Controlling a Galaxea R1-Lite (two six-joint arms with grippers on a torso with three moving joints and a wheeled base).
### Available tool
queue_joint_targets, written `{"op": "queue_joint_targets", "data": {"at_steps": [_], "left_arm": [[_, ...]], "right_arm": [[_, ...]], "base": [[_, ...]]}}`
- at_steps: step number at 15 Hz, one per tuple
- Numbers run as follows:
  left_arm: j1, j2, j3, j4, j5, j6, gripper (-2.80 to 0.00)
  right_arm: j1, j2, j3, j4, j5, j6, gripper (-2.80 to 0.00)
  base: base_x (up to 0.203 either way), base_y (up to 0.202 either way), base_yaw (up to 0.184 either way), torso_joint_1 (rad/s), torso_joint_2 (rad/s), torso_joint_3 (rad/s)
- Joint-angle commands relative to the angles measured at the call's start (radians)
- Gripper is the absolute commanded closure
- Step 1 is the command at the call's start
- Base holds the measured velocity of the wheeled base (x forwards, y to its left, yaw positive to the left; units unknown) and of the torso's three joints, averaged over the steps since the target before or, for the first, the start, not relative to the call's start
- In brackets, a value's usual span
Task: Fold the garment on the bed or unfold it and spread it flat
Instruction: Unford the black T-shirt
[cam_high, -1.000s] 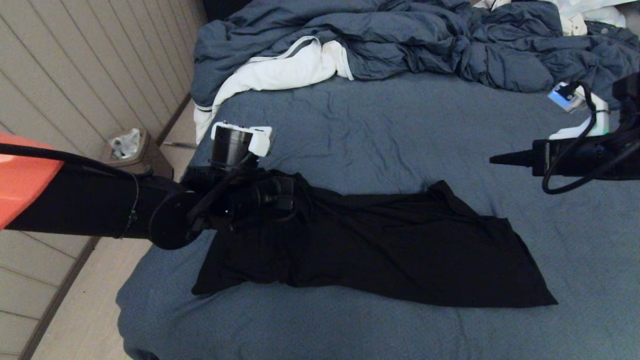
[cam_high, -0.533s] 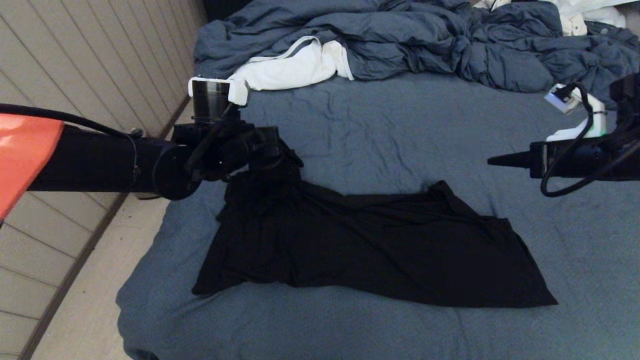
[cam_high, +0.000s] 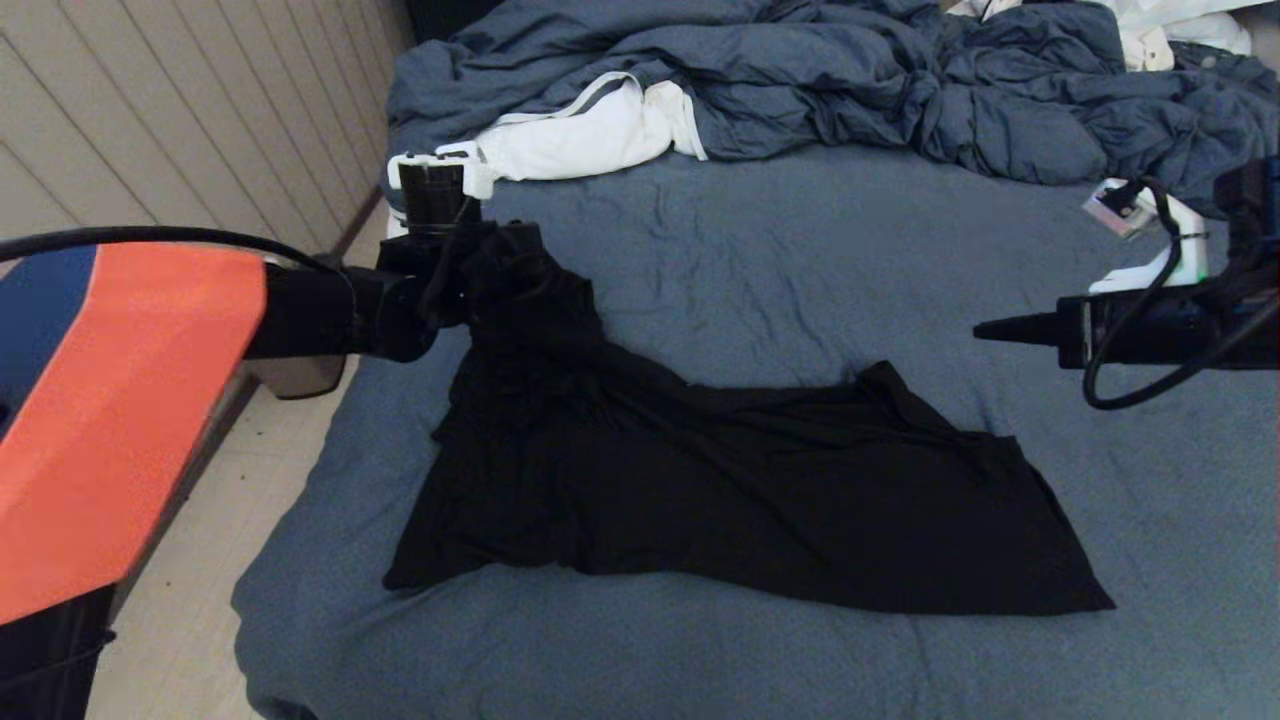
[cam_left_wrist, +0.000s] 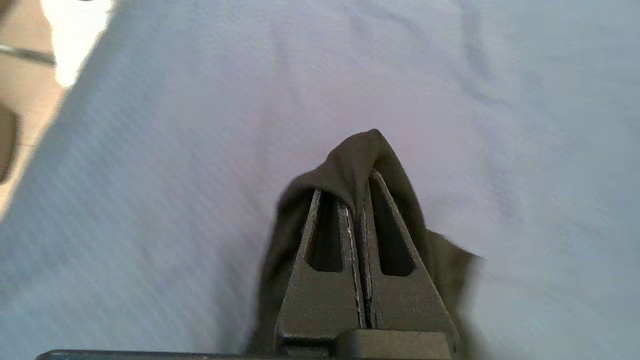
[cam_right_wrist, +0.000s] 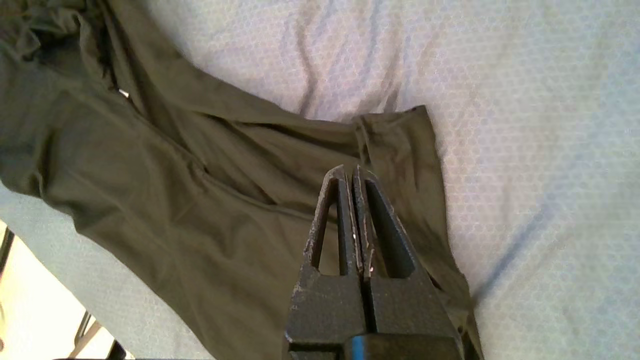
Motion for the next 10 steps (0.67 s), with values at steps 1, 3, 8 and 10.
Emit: {"op": "queue_joint_targets", "data": {"at_steps": [1, 3, 8, 10], "left_arm": [[0.028, 0.097, -0.065, -0.002, 0.0, 0.008, 0.0], [0.035, 0.12, -0.08, -0.01, -0.005, 0.022, 0.0], [0.034, 0.128, -0.081, -0.024, -0.005, 0.036, 0.0], [0.034, 0.123, -0.081, -0.024, -0.004, 0.046, 0.0]], "right_arm": [[0.009, 0.0, 0.009, 0.0, 0.003, -0.004, 0.0], [0.02, -0.001, 0.011, 0.0, 0.001, -0.003, 0.0], [0.022, -0.01, 0.018, 0.0, 0.001, -0.004, 0.0], [0.022, -0.01, 0.017, 0.0, 0.002, -0.004, 0.0]], "base": [[0.0, 0.0, 0.0, 0.0, 0.0, 0.0], [0.0, 0.0, 0.0, 0.0, 0.0, 0.0], [0.0, 0.0, 0.0, 0.0, 0.0, 0.0], [0.0, 0.0, 0.0, 0.0, 0.0, 0.0]]}}
